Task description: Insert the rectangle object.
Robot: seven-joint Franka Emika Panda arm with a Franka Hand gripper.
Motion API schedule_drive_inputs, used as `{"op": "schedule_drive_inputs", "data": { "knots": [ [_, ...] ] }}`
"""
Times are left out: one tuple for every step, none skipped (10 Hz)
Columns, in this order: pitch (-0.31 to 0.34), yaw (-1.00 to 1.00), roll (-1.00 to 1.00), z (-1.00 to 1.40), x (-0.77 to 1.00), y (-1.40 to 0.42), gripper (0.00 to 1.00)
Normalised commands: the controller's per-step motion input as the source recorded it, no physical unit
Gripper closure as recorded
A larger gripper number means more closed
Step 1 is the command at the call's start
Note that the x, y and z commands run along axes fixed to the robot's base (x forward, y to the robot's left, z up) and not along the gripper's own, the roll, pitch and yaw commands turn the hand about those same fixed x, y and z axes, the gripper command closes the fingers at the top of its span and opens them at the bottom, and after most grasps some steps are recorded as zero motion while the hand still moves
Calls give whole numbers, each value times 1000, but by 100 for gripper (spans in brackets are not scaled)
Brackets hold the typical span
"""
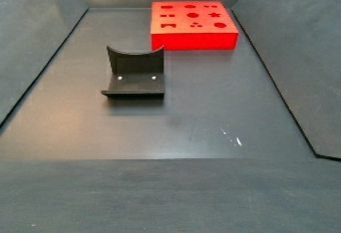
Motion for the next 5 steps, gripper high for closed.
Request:
{"op": "schedule_drive_inputs", "data": {
  "knots": [
    [-11,160,214,-291,194,-543,100],
    [-66,126,233,-366,126,-640,100],
    [-61,126,83,-160,20,-397,100],
    [0,49,0,0,0,-137,100],
    [-96,126,0,-209,0,-309,100]
  ]
}}
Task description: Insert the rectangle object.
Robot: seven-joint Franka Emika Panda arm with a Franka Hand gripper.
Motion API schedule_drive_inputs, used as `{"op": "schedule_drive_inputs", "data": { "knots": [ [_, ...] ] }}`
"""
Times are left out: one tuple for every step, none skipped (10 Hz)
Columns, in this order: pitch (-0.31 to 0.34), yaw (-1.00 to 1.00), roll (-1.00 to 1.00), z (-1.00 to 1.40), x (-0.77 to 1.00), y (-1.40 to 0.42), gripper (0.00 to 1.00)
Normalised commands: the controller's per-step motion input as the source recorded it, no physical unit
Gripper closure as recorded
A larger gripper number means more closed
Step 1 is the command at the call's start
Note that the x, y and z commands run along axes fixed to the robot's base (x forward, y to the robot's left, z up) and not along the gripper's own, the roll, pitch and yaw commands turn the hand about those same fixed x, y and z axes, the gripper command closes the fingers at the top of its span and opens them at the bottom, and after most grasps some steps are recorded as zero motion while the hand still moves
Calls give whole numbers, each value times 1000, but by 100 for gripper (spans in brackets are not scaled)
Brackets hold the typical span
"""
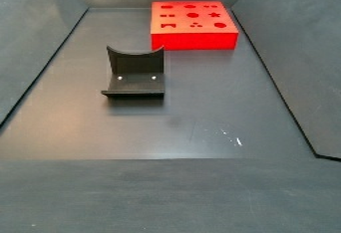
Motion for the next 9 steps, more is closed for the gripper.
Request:
{"op": "schedule_drive_inputs", "data": {
  "knots": [
    [-74,0,133,-497,226,-480,100],
    [-10,-126,173,-460,143,-360,100],
    [0,-71,0,-37,149,-69,100],
    [0,0,0,-86,0,0,100],
    [-44,0,103,-623,-117,-26,100],
    [-74,37,73,-631,-31,-37,100],
    [-60,17,13,-397,0,-94,100],
    [-60,0,0,-263,0,-80,100],
    [-34,0,0,-234,0,-40,100]
  ]
}}
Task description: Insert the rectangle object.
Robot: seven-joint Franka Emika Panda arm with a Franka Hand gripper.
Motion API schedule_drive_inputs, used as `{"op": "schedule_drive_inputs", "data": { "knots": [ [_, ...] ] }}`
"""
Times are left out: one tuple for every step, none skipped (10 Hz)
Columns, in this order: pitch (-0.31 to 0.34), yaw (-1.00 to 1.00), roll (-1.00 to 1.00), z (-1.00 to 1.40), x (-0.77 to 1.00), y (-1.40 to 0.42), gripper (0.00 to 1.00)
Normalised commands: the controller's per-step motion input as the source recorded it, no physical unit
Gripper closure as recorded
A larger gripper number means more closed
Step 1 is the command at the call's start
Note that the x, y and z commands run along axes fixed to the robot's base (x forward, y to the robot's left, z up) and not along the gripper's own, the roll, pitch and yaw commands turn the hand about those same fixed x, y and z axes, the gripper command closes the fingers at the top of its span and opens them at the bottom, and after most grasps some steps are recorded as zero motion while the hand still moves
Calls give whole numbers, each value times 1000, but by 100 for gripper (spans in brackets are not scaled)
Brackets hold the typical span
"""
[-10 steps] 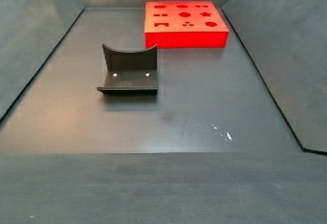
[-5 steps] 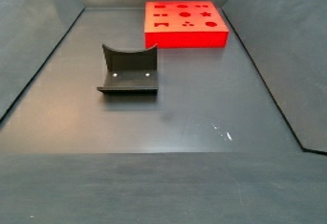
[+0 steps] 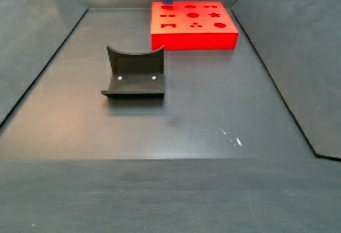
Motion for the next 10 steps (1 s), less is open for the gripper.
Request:
{"op": "schedule_drive_inputs", "data": {
  "knots": [
    [-54,0,-21,-177,0,0,100],
    [-46,0,-26,-131,0,0,100],
    [-44,0,-10,-163,0,0,100],
    [-33,0,0,-251,6,0,100],
    [0,177,0,-369,323,0,100],
    [0,100,0,-309,254,0,100],
    [0,80,0,-223,157,0,100],
    [0,17,0,-174,106,-3,100],
    [0,0,0,-131,0,-34,100],
    [-147,0,0,-691,0,-3,100]
  ]
}}
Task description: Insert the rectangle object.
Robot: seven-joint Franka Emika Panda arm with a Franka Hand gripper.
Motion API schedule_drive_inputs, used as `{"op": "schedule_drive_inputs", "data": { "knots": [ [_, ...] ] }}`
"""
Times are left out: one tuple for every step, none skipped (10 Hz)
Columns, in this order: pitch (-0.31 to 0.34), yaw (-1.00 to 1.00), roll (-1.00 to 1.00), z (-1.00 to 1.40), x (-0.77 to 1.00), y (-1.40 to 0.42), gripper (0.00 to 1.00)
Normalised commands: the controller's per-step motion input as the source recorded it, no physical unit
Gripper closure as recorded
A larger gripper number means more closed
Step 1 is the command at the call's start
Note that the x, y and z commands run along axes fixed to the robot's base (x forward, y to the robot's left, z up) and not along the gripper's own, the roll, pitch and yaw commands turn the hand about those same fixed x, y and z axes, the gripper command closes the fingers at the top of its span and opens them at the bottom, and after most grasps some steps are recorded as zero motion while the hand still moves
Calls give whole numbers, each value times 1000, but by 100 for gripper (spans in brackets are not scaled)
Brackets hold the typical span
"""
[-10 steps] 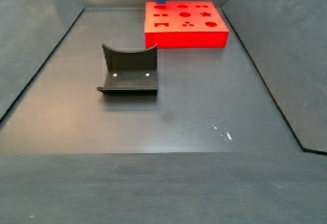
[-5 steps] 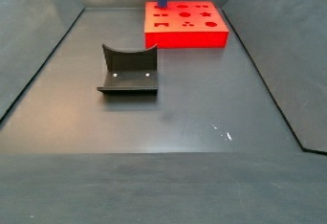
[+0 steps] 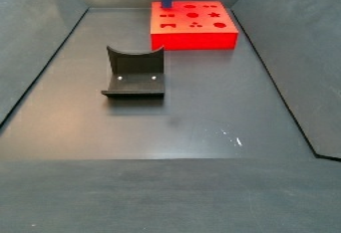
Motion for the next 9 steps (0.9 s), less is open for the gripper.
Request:
{"op": "schedule_drive_inputs", "data": {
  "knots": [
    [-229,-17,81,-811,-86,-77,100],
    [-251,-154,96,-757,-40,-203,100],
    [-264,-154,89,-731,-17,-214,100],
    [-267,-166,64,-731,-6,-251,100],
    [-240,-157,0,-809,0,-209,100],
    [-224,-114,-30,-814,11,-69,100],
    [-9,0,0,0,0,0,100],
    [0,0,13,0,0,0,100],
    [0,0,57,0,0,0,100]
  ]
}}
